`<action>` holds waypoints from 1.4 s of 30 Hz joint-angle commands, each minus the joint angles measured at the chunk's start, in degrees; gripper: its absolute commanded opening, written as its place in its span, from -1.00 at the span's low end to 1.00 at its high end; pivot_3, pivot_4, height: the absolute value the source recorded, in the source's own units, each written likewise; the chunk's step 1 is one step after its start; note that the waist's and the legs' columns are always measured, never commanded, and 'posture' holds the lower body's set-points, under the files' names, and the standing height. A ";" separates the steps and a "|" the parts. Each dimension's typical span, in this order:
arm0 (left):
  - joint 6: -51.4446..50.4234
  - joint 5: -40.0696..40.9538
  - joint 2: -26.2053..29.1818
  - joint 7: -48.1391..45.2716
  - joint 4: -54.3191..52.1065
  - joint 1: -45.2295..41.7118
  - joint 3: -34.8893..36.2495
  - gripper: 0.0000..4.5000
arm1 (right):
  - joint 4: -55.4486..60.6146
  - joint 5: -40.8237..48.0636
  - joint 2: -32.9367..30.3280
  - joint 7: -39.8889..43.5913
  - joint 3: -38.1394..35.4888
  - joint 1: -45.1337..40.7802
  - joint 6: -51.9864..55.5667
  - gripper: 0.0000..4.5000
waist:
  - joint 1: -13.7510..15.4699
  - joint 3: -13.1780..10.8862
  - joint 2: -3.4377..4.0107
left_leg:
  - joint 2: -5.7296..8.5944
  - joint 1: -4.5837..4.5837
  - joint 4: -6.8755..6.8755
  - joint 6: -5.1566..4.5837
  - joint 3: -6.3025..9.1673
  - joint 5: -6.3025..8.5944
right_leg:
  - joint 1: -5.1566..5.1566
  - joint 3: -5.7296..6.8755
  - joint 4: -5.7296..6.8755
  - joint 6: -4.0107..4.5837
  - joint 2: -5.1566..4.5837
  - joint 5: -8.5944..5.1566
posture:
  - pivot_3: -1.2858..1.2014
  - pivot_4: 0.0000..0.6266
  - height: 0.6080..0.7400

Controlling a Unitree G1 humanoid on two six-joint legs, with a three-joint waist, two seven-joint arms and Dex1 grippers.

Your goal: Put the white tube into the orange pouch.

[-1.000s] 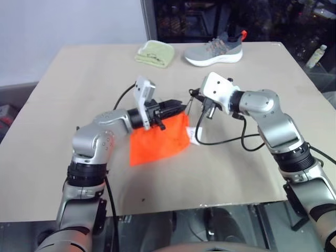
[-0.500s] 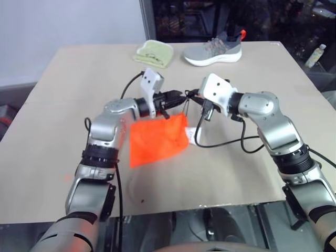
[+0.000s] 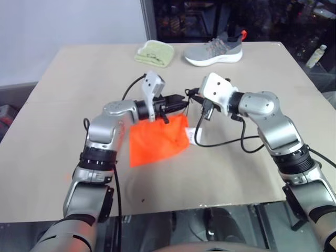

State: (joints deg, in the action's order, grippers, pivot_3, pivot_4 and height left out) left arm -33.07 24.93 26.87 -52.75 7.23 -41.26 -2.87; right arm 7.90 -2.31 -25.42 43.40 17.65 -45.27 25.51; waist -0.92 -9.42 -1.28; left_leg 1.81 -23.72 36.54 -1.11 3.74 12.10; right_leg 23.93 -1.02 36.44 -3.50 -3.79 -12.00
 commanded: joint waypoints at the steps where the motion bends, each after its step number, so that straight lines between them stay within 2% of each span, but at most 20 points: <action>1: -1.26 1.73 -0.08 -0.79 -3.96 0.54 0.55 -0.36 | 0.78 -0.93 -0.63 -0.97 -1.44 -0.61 -1.31 -1.00 | 0.01 0.00 0.00 | 0.00 0.00 0.00 0.00 0.00 0.00 | 0.00 0.00 0.00 0.00 0.00 0.00 | 0.03 -0.52 1.00; 14: -4.82 3.59 -1.21 -0.57 -6.20 1.11 0.48 -0.36 | 0.42 -2.05 -0.74 -0.81 -1.51 -0.81 -1.78 -1.00 | 0.08 0.00 0.00 | -0.01 0.00 0.01 0.00 0.00 0.00 | 0.00 0.00 0.01 0.00 -0.01 0.00 | 0.03 -0.52 1.00; 17: -3.44 1.85 -2.11 -0.10 -5.45 1.00 -0.92 -0.73 | 0.63 -2.00 -0.72 -0.83 -1.61 -0.78 -1.66 -1.00 | 0.07 0.00 0.00 | 0.00 0.00 0.01 0.00 0.00 0.00 | 0.00 0.00 0.01 0.00 -0.01 0.00 | 0.03 -0.52 1.00; 18: -3.28 1.67 -2.67 0.08 -5.27 0.81 -1.19 -0.99 | 0.71 -2.00 -0.73 -0.83 -1.61 -0.72 -1.64 -1.00 | 0.08 0.00 0.00 | 0.00 0.00 0.01 0.00 0.00 0.00 | 0.00 0.00 0.01 0.00 0.00 0.00 | 0.03 -0.52 1.00; 30: -5.09 5.75 -2.15 -0.80 -4.08 -0.55 3.73 -0.99 | 0.94 -0.82 -0.83 -1.09 -2.78 0.78 0.75 -1.00 | 0.05 0.00 0.00 | -0.01 0.00 0.02 0.00 0.00 0.00 | 0.00 0.00 0.01 0.00 0.00 0.00 | 0.03 -0.52 1.00; 33: -5.90 6.74 -1.44 -1.59 -3.66 -1.05 4.64 -1.00 | 0.64 -0.30 -0.93 -1.55 -3.50 2.08 1.97 -0.43 | 0.13 0.00 0.00 | -0.02 0.00 0.02 0.00 0.01 0.00 | -0.01 0.01 0.01 0.00 -0.01 0.00 | 0.03 -0.52 1.00; 34: -6.02 6.88 -1.20 -1.90 -3.56 -1.13 4.64 -1.00 | 0.86 -0.57 -0.89 -2.38 -3.66 2.66 2.77 -0.12 | 0.13 0.00 0.00 | -0.01 0.00 0.02 0.00 0.01 0.00 | -0.02 0.01 0.00 0.00 -0.01 0.00 | 0.03 -0.52 1.00; 36: -6.25 7.17 -0.87 -2.31 -3.10 -1.51 4.62 -1.00 | 2.43 0.43 -0.34 -3.60 -4.82 4.43 7.51 0.16 | 0.20 0.00 0.00 | -0.01 0.00 0.02 0.00 0.01 0.00 | -0.02 0.01 0.00 0.00 -0.01 0.00 | 0.03 -0.52 1.00; 42: -6.75 7.27 -0.18 -4.11 -0.38 -3.55 4.28 -1.00 | 11.67 7.98 3.13 -6.08 -10.89 11.57 21.68 0.16 | 0.13 0.00 0.00 | -0.02 -0.01 0.02 0.00 0.04 0.00 | -0.02 0.03 0.01 0.00 -0.01 0.00 | 0.03 -0.52 1.00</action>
State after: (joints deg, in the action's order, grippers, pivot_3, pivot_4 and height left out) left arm -39.90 31.11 26.13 -55.77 7.52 -42.94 0.45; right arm 15.23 3.69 -22.91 38.47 9.21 -34.09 44.42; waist -0.79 -9.42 -1.28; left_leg 1.80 -23.72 36.56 -1.11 3.78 12.10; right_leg 23.91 -1.00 36.46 -3.50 -3.80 -12.01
